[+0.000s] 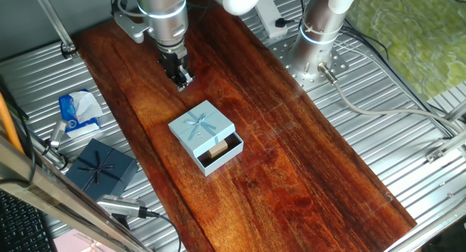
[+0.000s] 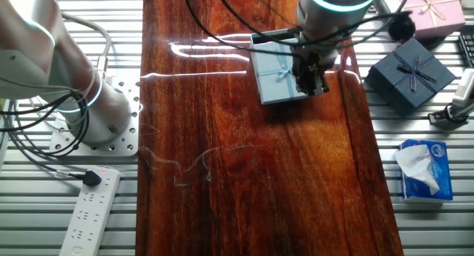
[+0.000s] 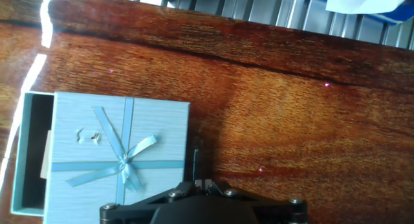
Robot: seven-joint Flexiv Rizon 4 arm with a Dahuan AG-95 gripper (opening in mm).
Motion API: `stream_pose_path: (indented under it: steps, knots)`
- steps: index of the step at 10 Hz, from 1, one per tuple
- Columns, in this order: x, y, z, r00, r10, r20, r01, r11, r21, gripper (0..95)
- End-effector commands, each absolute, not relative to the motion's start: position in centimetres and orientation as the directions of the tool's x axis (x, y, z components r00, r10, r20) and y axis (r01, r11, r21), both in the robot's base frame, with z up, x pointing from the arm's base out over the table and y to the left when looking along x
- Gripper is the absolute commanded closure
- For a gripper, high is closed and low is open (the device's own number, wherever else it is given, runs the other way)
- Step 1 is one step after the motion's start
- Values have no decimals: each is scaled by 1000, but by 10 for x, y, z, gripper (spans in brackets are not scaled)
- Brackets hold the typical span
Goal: Slide the outer casing onto the gift box
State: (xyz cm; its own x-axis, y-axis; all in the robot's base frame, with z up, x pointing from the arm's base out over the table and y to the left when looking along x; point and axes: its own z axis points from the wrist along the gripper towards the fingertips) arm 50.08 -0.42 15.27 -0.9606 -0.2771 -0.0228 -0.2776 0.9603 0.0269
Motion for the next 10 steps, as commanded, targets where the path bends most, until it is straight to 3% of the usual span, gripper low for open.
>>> stream_pose_path:
  steps: [1,10]
  knots:
    - [504,-5,142,-958,-284,-26,-285,957,49,950]
    - [520,-6,88,-953,-303,-17,-302,945,125,950]
